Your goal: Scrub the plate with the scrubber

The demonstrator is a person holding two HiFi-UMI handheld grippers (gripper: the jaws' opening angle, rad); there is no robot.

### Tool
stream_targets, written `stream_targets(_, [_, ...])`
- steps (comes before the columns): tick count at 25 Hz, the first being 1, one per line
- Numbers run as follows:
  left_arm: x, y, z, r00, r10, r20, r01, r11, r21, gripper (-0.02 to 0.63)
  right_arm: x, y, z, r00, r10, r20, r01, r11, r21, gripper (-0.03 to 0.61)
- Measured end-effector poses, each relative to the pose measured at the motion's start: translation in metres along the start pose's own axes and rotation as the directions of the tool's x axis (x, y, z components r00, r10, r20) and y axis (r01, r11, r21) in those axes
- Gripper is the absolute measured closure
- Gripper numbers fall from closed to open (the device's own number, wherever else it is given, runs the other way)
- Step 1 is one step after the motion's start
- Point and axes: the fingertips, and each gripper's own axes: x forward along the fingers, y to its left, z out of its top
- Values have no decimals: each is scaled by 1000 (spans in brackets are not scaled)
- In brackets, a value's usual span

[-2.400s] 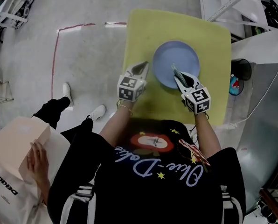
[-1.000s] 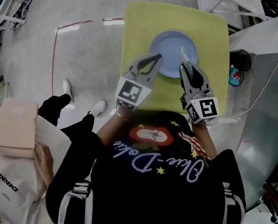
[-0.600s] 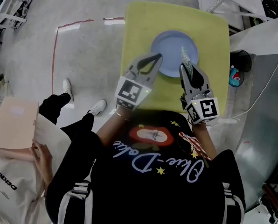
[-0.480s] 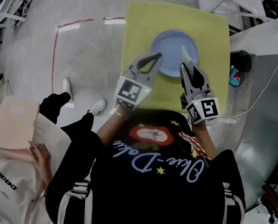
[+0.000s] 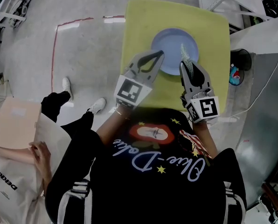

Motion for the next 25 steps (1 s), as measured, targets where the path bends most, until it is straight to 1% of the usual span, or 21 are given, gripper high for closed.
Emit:
stream_targets(9, [-1,2,7,1000,-6,21,6,1000,-7,611,4,1,7,1000,-7,21,7,1000,2,518])
stream_targets(25, [-6,3,8,1000,-7,21,7,1000,-18,611,6,5,11,1000,-3,28,3,1000,-9,518])
